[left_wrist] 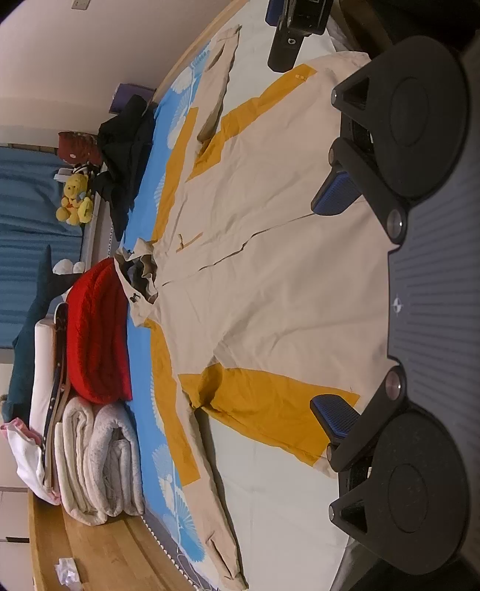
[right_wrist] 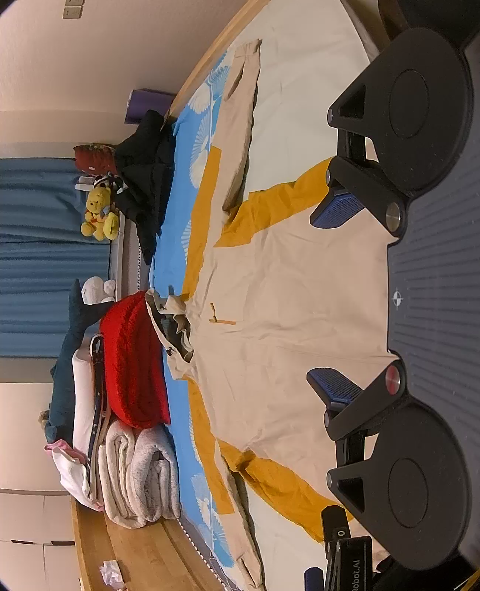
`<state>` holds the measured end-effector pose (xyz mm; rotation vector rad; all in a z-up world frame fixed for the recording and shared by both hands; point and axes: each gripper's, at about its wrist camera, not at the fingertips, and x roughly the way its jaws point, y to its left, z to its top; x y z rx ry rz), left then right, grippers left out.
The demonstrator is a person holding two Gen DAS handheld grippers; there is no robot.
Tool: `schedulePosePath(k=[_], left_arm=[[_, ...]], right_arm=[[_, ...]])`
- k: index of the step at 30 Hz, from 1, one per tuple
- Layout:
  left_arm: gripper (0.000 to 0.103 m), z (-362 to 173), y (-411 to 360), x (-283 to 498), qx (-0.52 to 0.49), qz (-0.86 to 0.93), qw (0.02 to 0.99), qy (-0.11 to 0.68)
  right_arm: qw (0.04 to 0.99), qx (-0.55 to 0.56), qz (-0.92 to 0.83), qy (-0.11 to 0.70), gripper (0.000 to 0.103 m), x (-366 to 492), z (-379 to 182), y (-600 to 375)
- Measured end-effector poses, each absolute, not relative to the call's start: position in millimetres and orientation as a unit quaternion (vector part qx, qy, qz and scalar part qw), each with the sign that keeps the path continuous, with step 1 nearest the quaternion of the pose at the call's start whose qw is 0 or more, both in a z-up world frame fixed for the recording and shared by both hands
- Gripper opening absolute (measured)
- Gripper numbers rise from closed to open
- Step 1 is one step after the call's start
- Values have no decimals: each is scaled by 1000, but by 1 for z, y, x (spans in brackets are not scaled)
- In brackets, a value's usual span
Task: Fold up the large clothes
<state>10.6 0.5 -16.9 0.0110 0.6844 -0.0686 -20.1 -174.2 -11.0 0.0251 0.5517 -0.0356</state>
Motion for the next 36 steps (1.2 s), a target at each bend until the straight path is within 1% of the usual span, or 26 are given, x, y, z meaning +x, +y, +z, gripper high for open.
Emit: schedulePosePath(k=[26, 28, 29, 30, 31, 32, 33, 36], left_arm=[[103, -17, 4, 14, 4, -29, 941, 336], [103, -15, 6, 17, 0, -30, 942, 333], [103, -13, 8, 20, -2, -34, 944, 330], [103, -9, 10, 24, -6, -41, 944, 327], [103, -3, 14, 30, -10, -54, 945, 322], [103, 4, 17, 35, -10, -68, 948, 311], [103, 12, 22, 42, -2, -81, 952, 295], [103, 33, 41, 71, 53, -112, 960, 250]], right_arm=[[961, 8, -19, 277, 83, -19, -12, -174], [962, 5, -22, 273, 81, -19, -12, -174], [963, 3, -24, 268, 77, -20, -10, -174], [965, 3, -28, 259, 71, -21, -8, -176], [968, 3, -34, 247, 66, -21, -5, -178], [973, 5, -39, 229, 55, -23, 0, -182], [978, 12, -45, 205, 46, -25, 7, -188], [989, 41, -44, 135, 43, -30, 33, -217]])
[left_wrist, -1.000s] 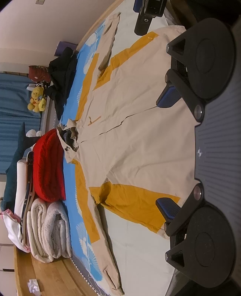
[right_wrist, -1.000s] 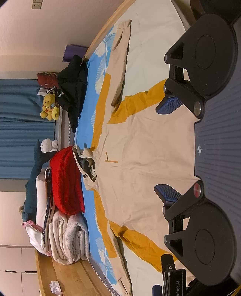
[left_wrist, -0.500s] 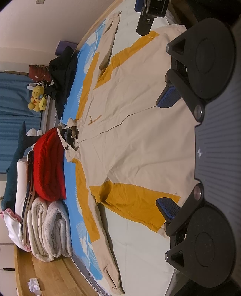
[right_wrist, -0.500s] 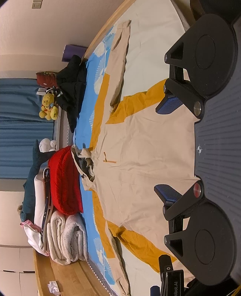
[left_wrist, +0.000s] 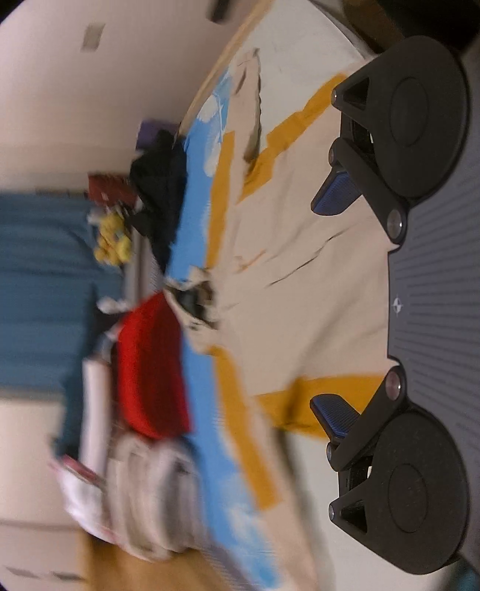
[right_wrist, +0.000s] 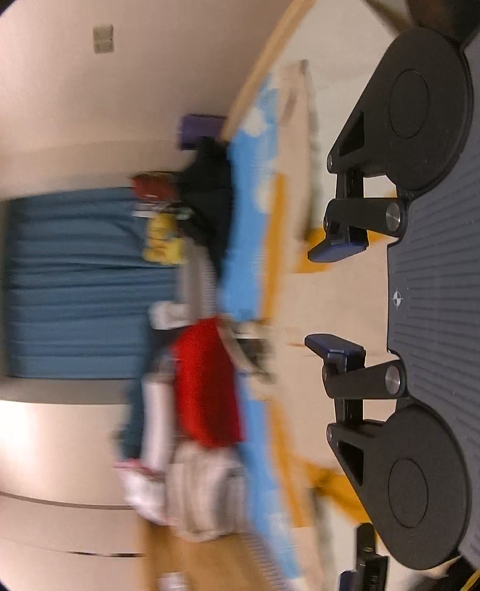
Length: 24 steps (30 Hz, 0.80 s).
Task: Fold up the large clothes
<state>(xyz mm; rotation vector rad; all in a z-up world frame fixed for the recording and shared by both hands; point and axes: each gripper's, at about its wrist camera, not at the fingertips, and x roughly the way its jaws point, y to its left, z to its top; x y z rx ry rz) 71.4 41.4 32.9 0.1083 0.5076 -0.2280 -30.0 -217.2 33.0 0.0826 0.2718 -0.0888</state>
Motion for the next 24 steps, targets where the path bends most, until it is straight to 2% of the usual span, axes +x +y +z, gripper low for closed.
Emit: schedulePosePath(k=[3, 6, 7, 9, 10, 11, 12, 14, 16, 24], left_arm=[[103, 37, 71, 111, 69, -129, 952, 270], [102, 24, 102, 143, 69, -125, 943, 299], [98, 16, 111, 151, 68, -115, 943, 304], [89, -4, 135, 162, 46, -96, 941, 320], [78, -16, 148, 170, 23, -86, 934, 347], [61, -27, 159, 182, -3, -66, 917, 394], [57, -38, 170, 191, -34, -47, 901, 430], [55, -59, 188, 202, -72, -10, 873, 483], [55, -74, 194, 210, -59, 6, 854, 517], [54, -97, 207, 221, -46, 9, 830, 556]], right_arm=[[994, 13, -51, 97, 44, -18, 52, -252], [989, -1, -64, 132, 44, 8, 49, -285], [986, 1, -69, 151, 45, 19, 43, -297], [980, 11, -83, 180, 45, 33, 27, -313], [976, 21, -90, 197, 45, 41, 18, -318], [970, 35, -96, 221, 45, 50, 9, -324], [965, 44, -96, 239, 45, 58, 0, -327], [958, 42, -98, 268, 45, 71, -22, -326], [949, 42, -104, 296, 45, 82, -41, -324], [904, 58, -118, 406, 45, 128, -97, -307]])
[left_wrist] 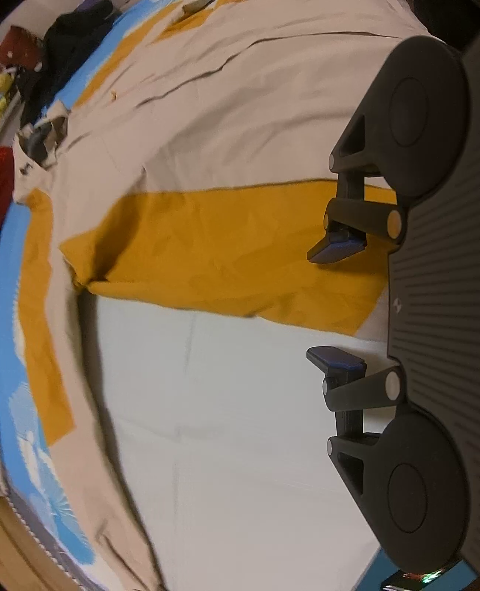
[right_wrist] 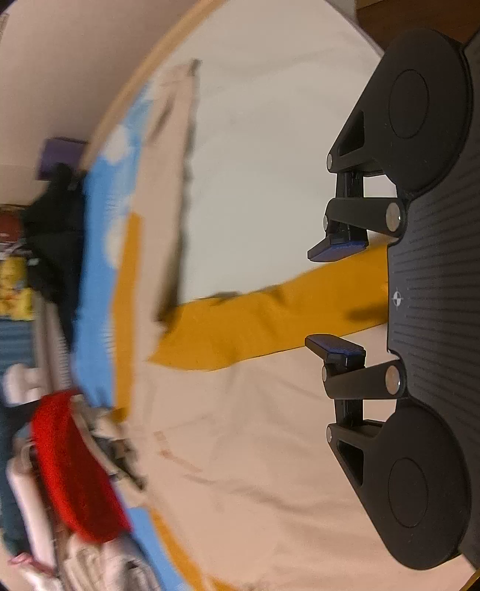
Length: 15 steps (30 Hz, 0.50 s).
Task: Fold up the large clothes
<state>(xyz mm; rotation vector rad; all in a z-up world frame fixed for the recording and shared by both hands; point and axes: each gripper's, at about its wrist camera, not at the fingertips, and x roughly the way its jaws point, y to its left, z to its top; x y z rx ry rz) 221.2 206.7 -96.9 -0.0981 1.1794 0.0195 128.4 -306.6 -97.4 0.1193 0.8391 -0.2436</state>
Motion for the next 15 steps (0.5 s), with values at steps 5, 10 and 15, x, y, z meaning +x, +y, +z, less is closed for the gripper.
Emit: schedulePosePath(k=[5, 10, 15], left_arm=[[15, -107, 196, 222, -47, -1, 819, 572], [1, -105, 194, 217, -41, 16, 827, 560], [2, -108, 191, 216, -17, 47, 813, 579]], right_arm=[[867, 79, -134, 474, 23, 133, -131, -315], [862, 119, -146, 470, 0, 125, -128, -326], [863, 117, -154, 467, 0, 118, -122, -326]])
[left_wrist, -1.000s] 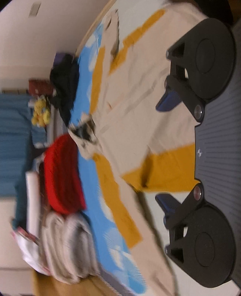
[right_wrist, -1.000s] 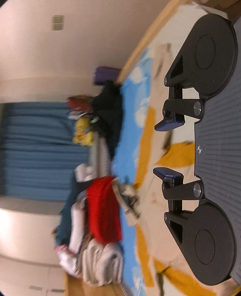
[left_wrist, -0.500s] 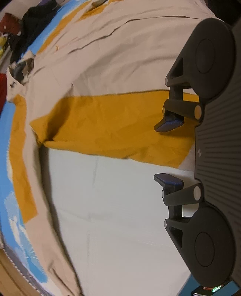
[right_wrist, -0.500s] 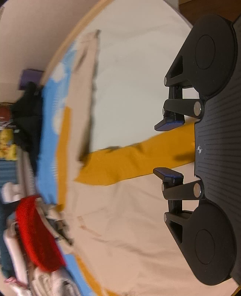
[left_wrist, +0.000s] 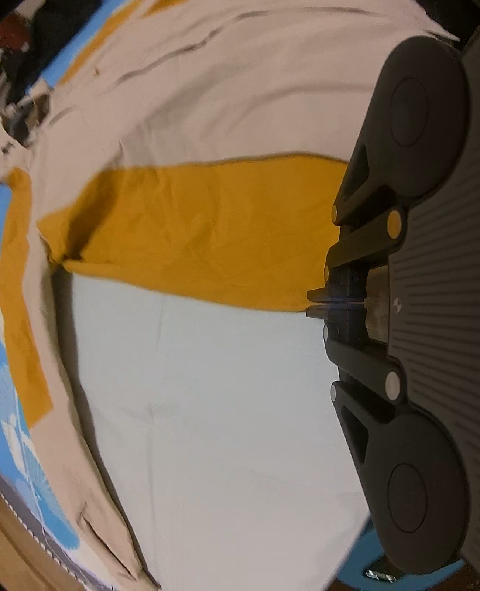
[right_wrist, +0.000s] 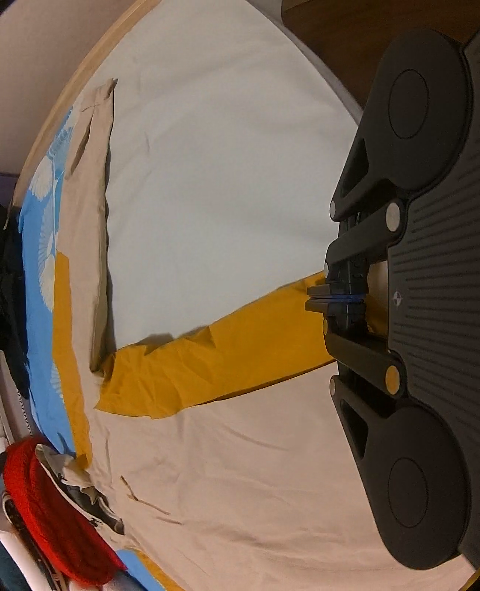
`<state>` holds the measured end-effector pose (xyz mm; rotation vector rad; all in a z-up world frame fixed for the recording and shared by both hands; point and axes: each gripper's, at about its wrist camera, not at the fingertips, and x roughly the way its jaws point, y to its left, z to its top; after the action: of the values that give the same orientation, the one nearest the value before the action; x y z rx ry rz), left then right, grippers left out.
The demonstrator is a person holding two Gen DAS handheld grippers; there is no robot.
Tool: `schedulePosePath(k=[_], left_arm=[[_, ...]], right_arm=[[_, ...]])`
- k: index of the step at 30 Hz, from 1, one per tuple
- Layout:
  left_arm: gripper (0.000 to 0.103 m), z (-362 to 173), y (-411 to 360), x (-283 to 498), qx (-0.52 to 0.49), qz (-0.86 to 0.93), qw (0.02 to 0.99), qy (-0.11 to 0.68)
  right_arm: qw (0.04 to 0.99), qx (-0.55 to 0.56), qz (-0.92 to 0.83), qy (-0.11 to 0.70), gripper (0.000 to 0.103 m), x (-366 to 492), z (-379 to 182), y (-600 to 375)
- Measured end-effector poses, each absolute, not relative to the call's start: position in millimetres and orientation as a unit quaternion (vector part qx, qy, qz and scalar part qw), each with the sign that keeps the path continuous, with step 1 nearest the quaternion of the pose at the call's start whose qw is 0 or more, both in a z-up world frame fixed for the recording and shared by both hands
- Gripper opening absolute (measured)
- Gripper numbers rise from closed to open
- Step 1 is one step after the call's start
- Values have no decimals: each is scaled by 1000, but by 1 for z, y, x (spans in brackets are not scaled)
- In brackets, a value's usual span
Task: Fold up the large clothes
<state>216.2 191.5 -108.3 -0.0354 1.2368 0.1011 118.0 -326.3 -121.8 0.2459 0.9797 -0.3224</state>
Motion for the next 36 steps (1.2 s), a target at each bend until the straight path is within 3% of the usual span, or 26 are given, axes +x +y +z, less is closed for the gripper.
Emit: schedulePosePath(k=[6, 8, 13, 16, 17, 20, 24, 29, 36], left_arm=[[4, -80, 182, 209, -13, 19, 860, 510], [9, -75, 179, 208, -27, -9, 866, 499], [14, -101, 173, 215, -45, -34, 825, 563], [15, -112, 172, 215, -15, -17, 809, 587], [17, -108, 171, 215, -14, -21, 815, 579], [36, -92, 170, 211, -16, -29, 840, 542], [39, -72, 163, 210, -10, -30, 872, 489], [44, -51, 161, 218, -16, -16, 901, 434], [45, -26, 177, 225, -27, 24, 924, 381]], right_arm=[[865, 71, -159, 471, 0, 120, -121, -316], [866, 38, -184, 463, 0, 119, -117, -312], [890, 83, -173, 413, 0, 113, -103, -319], [890, 95, -133, 425, 1, 116, -109, -316], [880, 88, -124, 450, 1, 119, -117, -313], [861, 45, -134, 489, 1, 121, -133, -305], [896, 30, -143, 419, 1, 118, -109, -300], [956, 23, -146, 255, 1, 101, -60, -285], [979, 26, -108, 169, 1, 99, -12, -266]])
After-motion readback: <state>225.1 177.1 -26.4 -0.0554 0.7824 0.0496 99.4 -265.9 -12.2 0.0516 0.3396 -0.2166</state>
